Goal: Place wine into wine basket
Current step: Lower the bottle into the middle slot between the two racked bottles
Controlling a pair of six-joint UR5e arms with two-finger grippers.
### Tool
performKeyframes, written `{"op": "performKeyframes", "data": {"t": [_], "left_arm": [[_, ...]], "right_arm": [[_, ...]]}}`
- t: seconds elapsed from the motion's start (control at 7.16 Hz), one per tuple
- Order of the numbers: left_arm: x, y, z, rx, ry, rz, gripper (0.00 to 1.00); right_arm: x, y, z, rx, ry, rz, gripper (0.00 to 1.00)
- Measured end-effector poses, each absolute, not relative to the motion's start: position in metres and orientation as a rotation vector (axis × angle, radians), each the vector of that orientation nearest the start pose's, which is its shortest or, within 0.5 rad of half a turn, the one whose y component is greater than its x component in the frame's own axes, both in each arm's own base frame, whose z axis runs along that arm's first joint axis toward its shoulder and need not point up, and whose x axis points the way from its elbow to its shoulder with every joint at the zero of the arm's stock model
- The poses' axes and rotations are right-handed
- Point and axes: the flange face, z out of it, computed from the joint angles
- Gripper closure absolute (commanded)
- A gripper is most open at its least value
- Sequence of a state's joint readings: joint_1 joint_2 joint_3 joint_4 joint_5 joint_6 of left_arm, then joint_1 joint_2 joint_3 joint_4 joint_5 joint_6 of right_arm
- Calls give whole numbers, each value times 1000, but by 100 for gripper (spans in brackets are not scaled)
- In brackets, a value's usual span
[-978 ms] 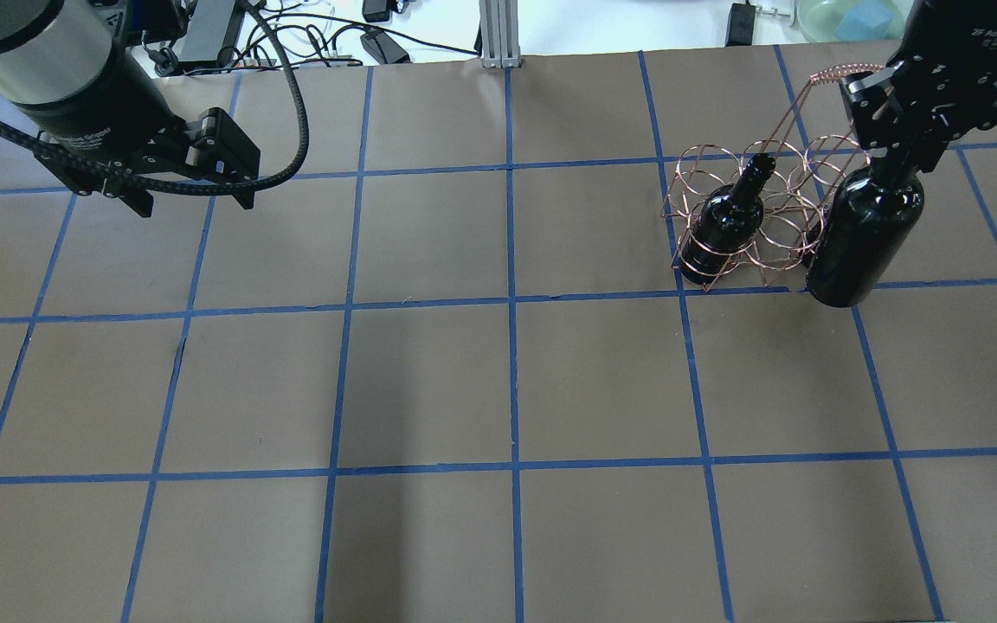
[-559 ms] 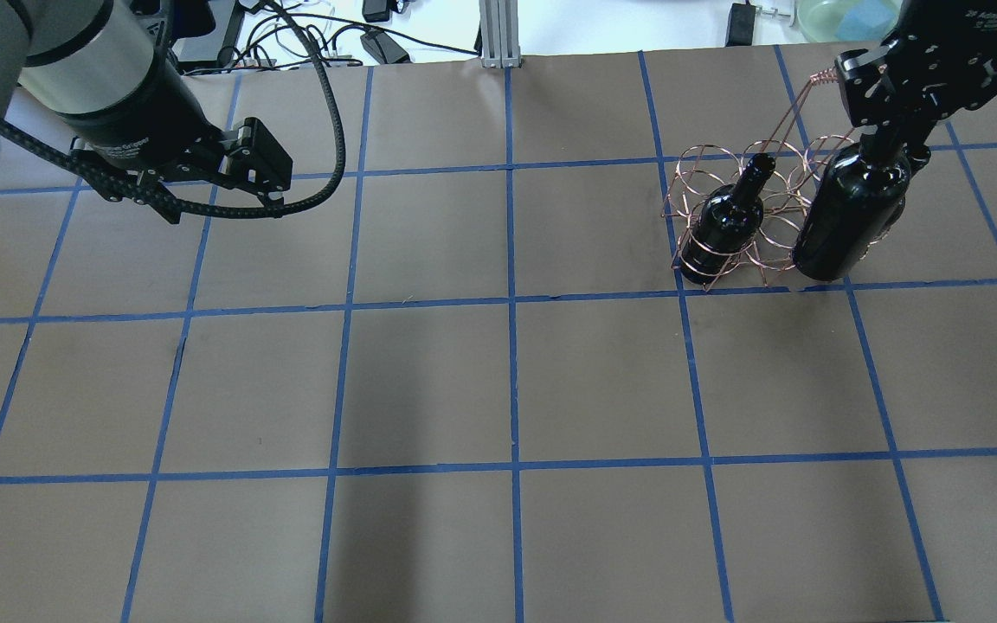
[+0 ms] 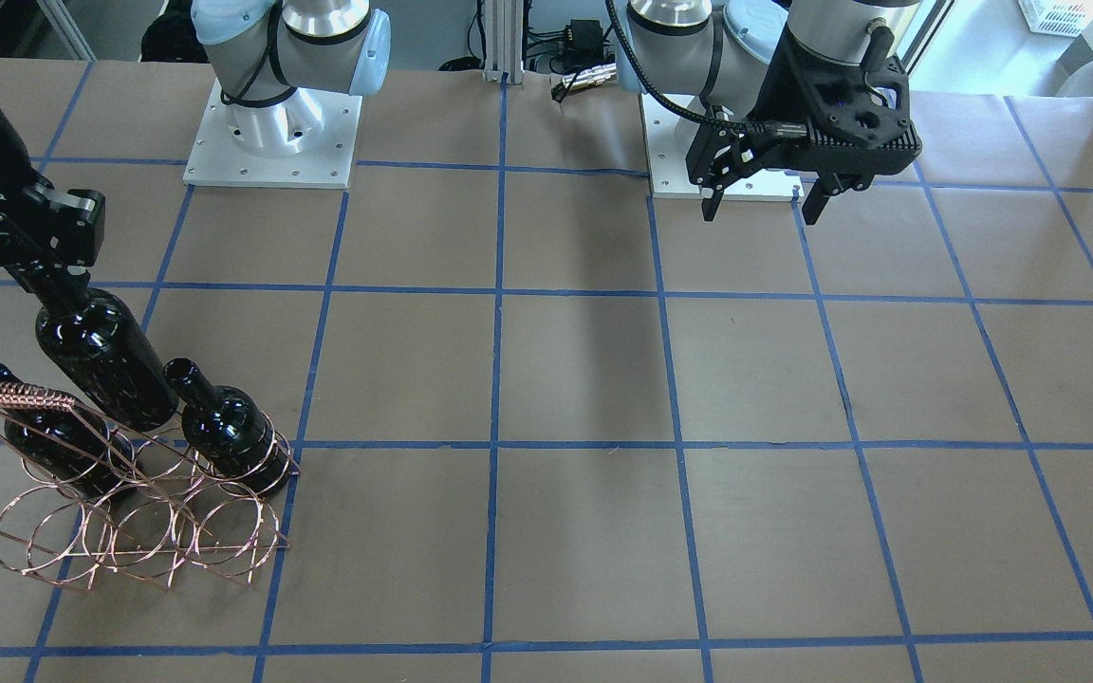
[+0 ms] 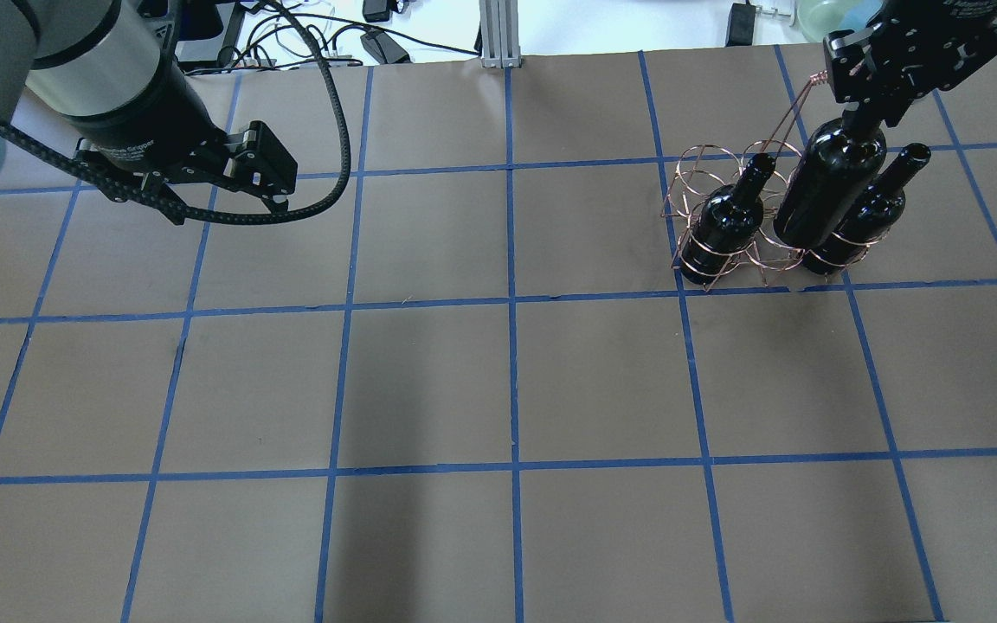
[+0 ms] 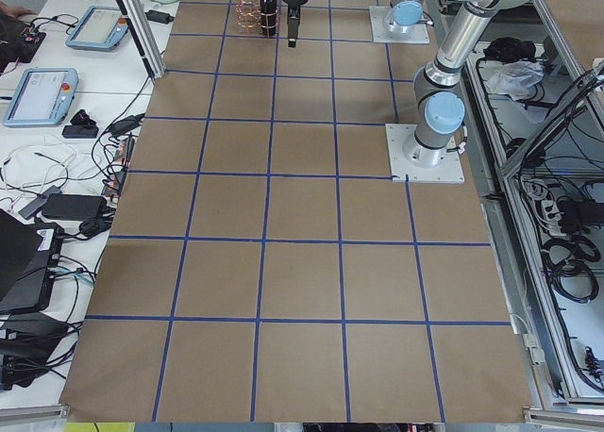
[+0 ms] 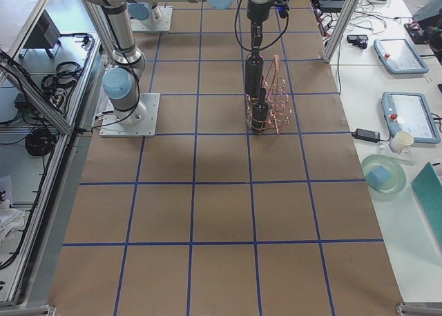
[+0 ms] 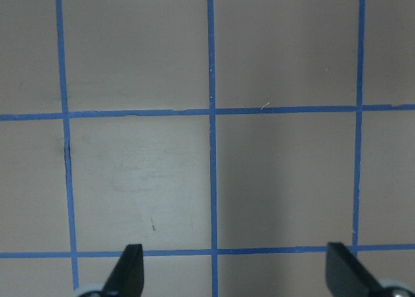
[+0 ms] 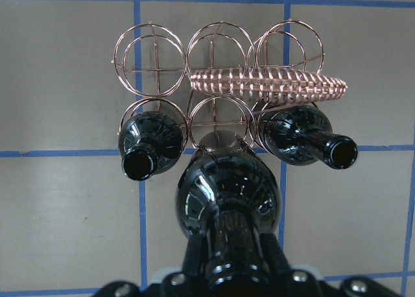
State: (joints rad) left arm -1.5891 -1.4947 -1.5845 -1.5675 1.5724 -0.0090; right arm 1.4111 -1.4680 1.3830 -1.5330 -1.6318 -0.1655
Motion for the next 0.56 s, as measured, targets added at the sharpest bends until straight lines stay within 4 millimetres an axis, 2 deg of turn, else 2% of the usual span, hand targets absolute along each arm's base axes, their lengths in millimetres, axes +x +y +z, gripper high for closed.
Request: {"op": "performKeyframes", "data": {"t": [0.56], "left_arm": [[-143, -461, 516, 29, 3144, -97, 0]], "right_arm": [[31, -567, 512, -10, 3177, -98, 100]]}}
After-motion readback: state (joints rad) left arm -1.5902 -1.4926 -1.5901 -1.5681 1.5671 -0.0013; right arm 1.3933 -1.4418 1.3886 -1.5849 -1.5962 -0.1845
